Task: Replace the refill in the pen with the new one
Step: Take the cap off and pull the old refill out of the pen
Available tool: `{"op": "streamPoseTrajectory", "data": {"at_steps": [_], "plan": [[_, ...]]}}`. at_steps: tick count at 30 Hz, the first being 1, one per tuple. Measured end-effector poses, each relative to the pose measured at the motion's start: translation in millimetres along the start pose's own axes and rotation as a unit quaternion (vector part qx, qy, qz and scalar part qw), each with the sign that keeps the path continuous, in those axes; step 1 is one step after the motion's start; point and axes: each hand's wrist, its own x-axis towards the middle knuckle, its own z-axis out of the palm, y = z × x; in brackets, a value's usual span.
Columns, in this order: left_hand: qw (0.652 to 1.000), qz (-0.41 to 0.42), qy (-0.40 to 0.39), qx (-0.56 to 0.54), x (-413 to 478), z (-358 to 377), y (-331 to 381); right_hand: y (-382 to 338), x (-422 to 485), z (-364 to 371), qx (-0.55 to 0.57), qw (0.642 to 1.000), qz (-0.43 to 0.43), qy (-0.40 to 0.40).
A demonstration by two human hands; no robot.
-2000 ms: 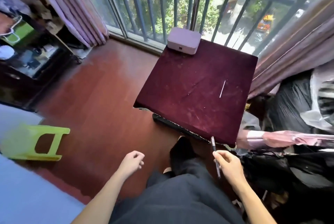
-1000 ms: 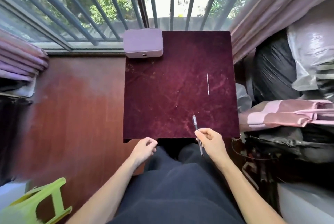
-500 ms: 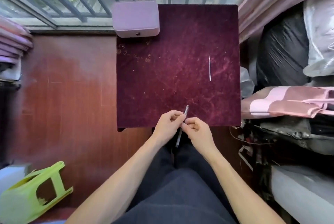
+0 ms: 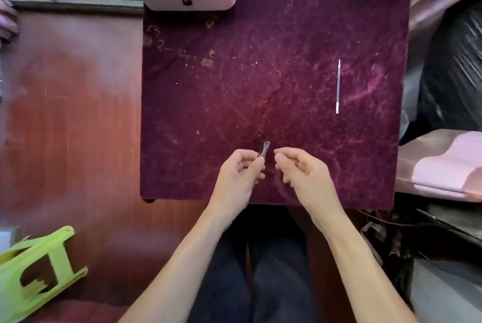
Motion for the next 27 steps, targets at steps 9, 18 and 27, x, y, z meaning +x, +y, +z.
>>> {"op": "streamPoseTrajectory", "data": {"at_steps": [9, 18, 27], "plan": [[0.999, 0.033, -0.010, 0.021, 49, 3, -36, 32, 65, 16, 0.014, 0.999, -0.051, 0.000], [0.991, 0.107, -0.003, 0.085, 78, 7, -51, 51, 91, 28, 0.065, 0.997, -0.044, 0.025], [0.984, 0.143, 0.011, 0.103, 85, 18, -52, 57, 98, 29, 0.104, 0.994, -0.025, 0.023]]}}
